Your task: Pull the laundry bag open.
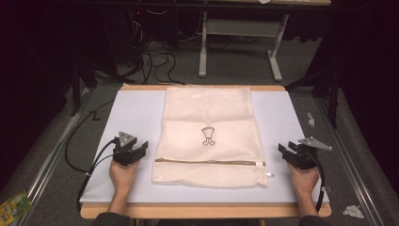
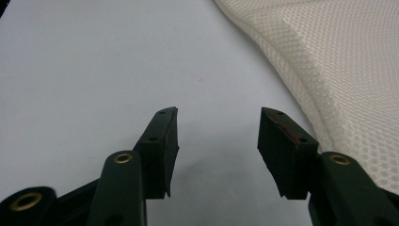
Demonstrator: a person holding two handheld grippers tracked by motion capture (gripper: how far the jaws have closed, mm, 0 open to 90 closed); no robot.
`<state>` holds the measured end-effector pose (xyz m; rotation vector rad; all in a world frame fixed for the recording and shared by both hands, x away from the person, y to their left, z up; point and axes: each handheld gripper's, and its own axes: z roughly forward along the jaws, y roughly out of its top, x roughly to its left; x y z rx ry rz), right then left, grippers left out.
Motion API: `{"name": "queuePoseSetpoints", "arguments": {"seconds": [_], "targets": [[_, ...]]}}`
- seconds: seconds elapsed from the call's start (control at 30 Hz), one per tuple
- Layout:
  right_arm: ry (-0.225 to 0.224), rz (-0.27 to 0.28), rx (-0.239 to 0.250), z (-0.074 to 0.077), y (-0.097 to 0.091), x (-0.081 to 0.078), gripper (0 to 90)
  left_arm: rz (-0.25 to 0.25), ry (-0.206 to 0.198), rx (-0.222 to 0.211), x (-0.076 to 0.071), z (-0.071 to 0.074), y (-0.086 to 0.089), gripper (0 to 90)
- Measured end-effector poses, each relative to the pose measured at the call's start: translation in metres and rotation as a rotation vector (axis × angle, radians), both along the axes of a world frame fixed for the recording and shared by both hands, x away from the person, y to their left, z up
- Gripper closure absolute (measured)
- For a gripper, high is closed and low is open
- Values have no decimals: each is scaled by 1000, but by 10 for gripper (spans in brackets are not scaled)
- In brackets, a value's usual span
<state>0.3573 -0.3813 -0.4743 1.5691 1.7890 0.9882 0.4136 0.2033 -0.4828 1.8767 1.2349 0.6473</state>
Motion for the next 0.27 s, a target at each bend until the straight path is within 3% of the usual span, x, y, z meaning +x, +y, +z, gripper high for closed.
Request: {"name": "queuePoseSetpoints", "arguments": {"seconds": [0.27], "targets": [[-2, -1, -3, 0, 1, 0, 507, -2, -2, -1, 0, 0, 0, 482]]}}
